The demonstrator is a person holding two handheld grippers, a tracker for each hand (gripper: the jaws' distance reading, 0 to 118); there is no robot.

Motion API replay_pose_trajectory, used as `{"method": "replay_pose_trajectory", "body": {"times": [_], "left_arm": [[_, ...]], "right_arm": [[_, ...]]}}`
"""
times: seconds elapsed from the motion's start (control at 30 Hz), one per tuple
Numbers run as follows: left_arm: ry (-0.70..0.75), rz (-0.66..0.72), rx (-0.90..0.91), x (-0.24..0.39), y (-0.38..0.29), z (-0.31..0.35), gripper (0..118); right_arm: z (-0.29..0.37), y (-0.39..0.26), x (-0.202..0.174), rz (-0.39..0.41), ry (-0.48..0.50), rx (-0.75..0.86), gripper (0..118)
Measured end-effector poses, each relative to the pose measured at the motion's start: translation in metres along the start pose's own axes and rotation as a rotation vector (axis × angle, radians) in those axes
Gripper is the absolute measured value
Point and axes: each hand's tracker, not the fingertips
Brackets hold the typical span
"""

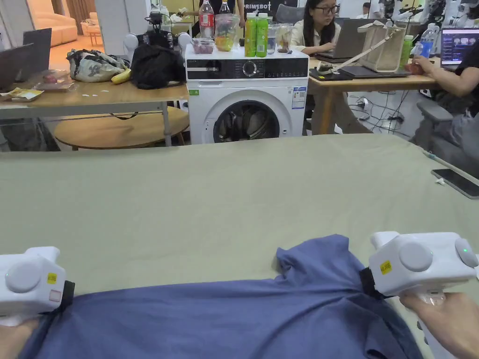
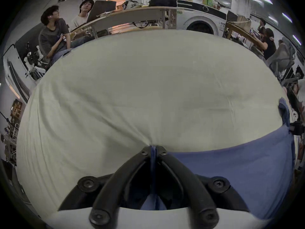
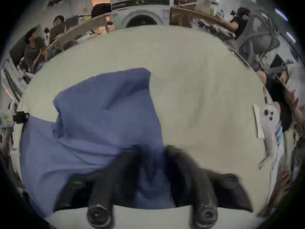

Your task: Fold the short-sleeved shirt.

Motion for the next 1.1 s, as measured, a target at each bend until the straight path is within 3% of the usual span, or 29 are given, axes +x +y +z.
{"method": "replay_pose_trajectory", "body": {"times": [0.07,0.13,0.2,0.3,0.43,0.6,0.73,1.1], "left_arm": [[-0.005,0.02,0.075,-0.001,-0.006,0.013,0],[-0.045,0.001,0.314,-0.011,-0.019,0.051,0],[-0.117,-0.004,0.372,-0.024,-0.022,0.093,0],[-0.155,-0.01,0.486,-0.041,-0.026,0.168,0],[-0.169,0.013,0.625,-0.066,-0.023,0.265,0],[-0.116,0.006,0.814,-0.084,0.005,0.359,0],[-0.046,-0.009,0.885,-0.083,0.045,0.403,0],[0.077,0.002,0.969,-0.077,0.153,0.435,0]], "right_arm": [[0.006,0.0,-0.004,0.007,-0.007,-0.003,0],[0.032,-0.001,-0.006,0.029,-0.025,0.108,0],[0.073,-0.001,-0.003,0.044,0.035,0.222,0],[0.138,0.007,0.002,-0.003,0.108,0.357,0],[0.228,0.023,0.0,0.041,0.089,0.527,0],[0.315,0.059,-0.018,0.033,0.112,0.672,0],[0.348,0.091,-0.038,0.074,0.055,0.745,0],[0.393,0.23,-0.077,0.059,-0.031,0.884,0]]}}
